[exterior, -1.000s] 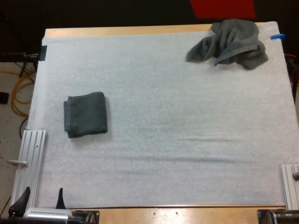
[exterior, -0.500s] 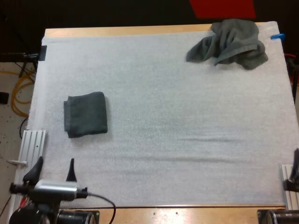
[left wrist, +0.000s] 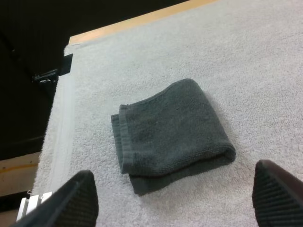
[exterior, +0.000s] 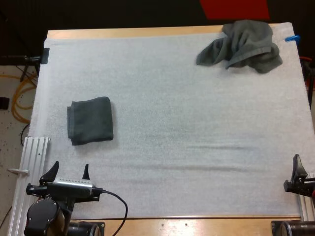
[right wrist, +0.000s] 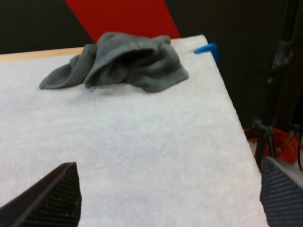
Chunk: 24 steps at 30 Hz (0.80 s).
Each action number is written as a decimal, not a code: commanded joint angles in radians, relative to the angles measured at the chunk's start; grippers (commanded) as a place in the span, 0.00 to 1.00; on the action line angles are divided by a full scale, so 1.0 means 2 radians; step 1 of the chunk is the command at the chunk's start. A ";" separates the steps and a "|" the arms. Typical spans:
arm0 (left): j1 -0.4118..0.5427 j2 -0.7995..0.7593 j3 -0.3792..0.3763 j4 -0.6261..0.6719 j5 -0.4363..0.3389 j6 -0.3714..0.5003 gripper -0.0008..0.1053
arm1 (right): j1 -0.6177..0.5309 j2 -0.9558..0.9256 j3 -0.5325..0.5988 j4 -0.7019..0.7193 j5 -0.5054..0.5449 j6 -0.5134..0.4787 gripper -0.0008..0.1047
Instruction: Pick towel from pile fold and stack
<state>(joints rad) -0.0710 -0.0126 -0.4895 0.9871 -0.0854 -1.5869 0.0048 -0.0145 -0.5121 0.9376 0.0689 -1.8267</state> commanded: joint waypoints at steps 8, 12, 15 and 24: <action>0.000 -0.069 -0.002 -0.007 0.000 -0.005 0.63 | -0.001 -0.019 0.001 0.030 -0.002 -0.001 0.72; 0.000 -0.069 -0.002 -0.007 0.000 -0.005 0.63 | -0.001 -0.019 0.001 0.030 -0.001 -0.001 0.72; 0.000 -0.069 -0.002 -0.007 0.000 -0.005 0.63 | -0.001 -0.019 0.001 0.030 -0.001 -0.001 0.72; 0.000 -0.069 -0.002 -0.007 0.000 -0.005 0.63 | -0.001 -0.019 0.001 0.030 -0.001 -0.001 0.72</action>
<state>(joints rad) -0.0710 -0.0126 -0.4895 0.9849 -0.0854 -1.5869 0.0048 -0.0145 -0.5120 0.9921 0.0689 -1.8261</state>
